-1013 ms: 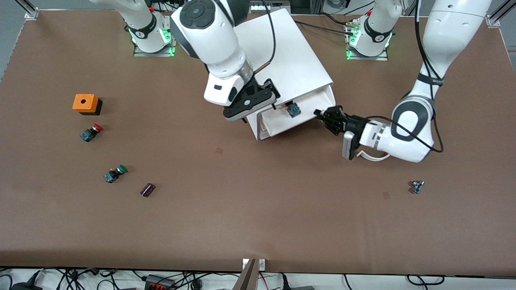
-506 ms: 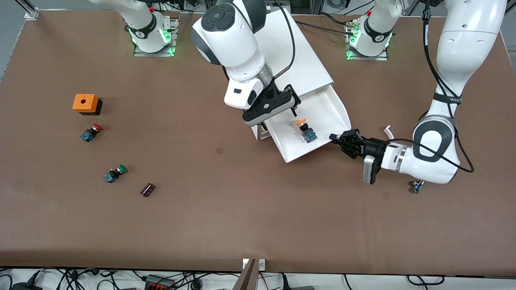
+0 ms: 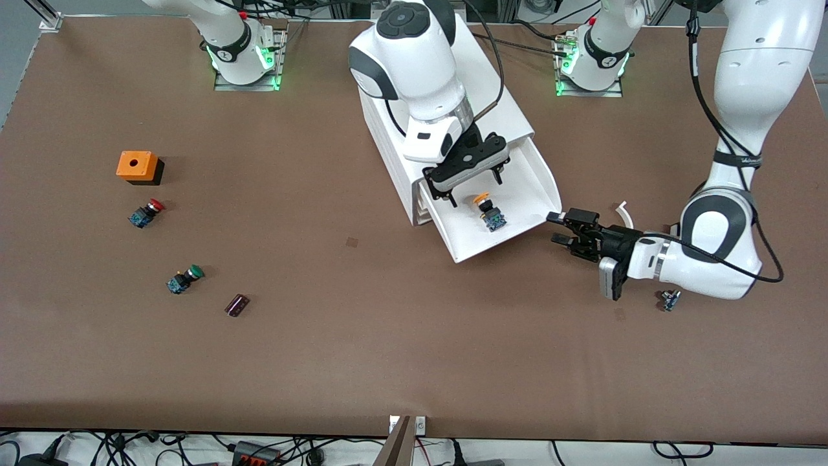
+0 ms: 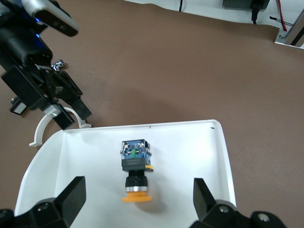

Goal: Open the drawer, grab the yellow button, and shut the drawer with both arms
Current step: 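Grasp the yellow-based button with the right gripper while the left gripper withdraws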

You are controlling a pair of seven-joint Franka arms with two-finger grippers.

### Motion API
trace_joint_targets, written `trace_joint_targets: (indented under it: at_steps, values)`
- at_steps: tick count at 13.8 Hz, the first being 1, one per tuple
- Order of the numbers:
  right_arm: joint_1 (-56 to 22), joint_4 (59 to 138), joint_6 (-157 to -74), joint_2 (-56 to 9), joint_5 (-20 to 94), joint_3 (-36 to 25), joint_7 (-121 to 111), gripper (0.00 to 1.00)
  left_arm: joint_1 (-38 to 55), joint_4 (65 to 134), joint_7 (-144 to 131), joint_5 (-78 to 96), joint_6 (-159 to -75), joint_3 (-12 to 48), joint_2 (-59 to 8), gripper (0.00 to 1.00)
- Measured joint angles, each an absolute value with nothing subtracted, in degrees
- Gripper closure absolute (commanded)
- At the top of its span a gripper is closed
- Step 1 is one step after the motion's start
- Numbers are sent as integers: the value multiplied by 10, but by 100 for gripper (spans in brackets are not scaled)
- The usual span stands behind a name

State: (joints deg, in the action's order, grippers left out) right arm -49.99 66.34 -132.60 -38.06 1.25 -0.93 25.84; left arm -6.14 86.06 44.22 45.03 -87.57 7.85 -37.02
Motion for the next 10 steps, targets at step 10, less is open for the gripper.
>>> trace_joint_targets:
  at_steps: [10]
  values:
    - [-509,657,-1404,-438,9,-16,259,1,-55,701,305,52,-846,84,-288,0]
